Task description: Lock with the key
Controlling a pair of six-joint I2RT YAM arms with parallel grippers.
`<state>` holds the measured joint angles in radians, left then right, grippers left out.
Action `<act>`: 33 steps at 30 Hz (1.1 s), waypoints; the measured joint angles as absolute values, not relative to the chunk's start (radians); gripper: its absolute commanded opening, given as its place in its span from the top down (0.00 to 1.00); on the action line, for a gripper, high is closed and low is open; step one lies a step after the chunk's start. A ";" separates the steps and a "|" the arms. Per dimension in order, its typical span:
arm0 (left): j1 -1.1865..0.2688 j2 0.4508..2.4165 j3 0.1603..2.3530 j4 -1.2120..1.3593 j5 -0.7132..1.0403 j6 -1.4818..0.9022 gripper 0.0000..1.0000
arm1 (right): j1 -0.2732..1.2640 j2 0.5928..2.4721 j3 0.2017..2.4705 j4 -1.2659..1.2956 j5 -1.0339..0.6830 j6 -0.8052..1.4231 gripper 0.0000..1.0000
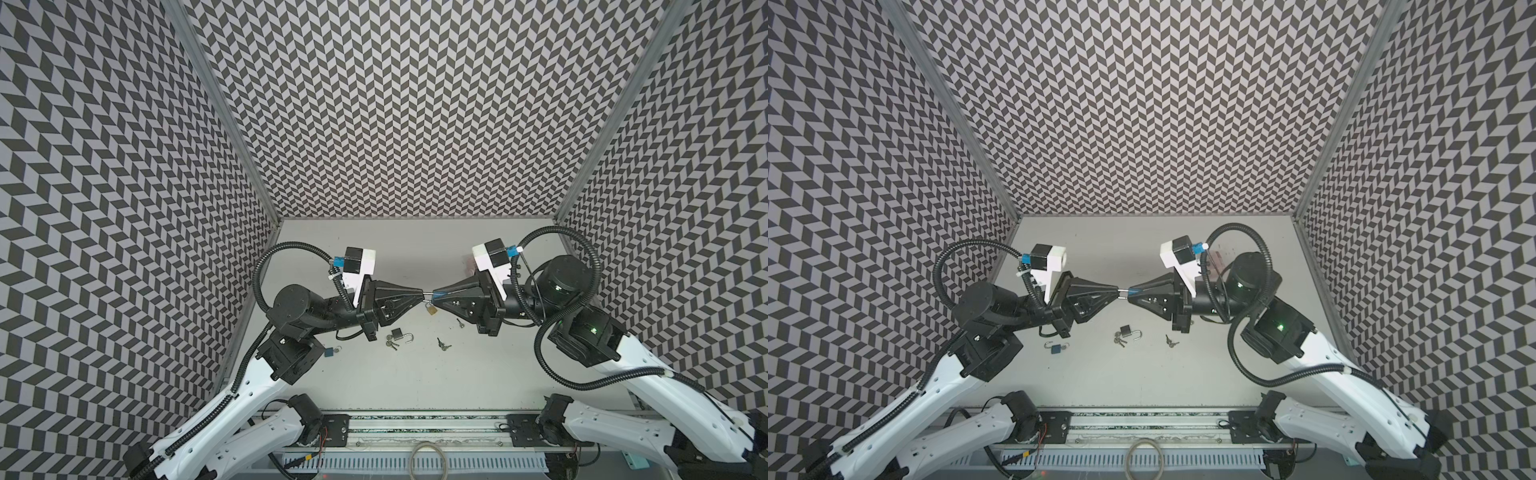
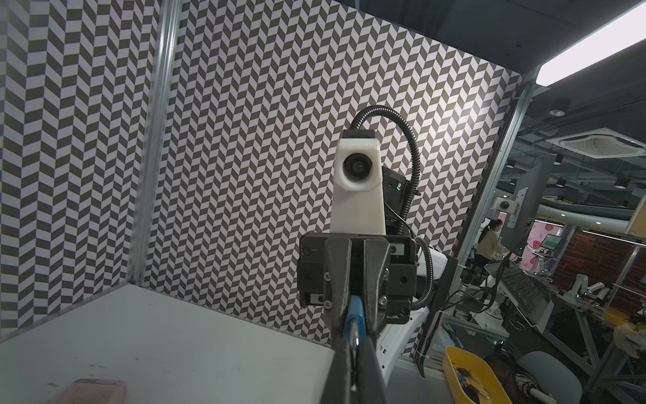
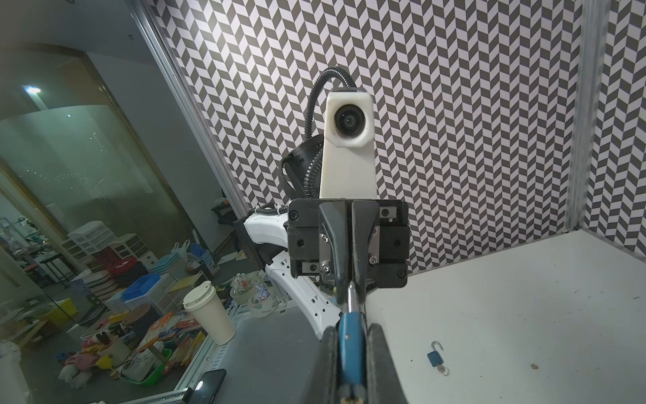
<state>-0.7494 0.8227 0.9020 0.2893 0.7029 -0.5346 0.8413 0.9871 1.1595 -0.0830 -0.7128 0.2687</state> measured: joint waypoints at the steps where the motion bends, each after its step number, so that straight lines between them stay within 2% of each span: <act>1: -0.750 0.823 0.902 0.289 0.704 -0.535 1.00 | 0.841 0.987 1.159 -0.083 -0.714 0.268 1.00; 33: -0.786 0.825 0.928 0.264 0.700 -0.494 1.00 | 0.835 1.000 1.179 -0.077 -0.759 0.253 1.00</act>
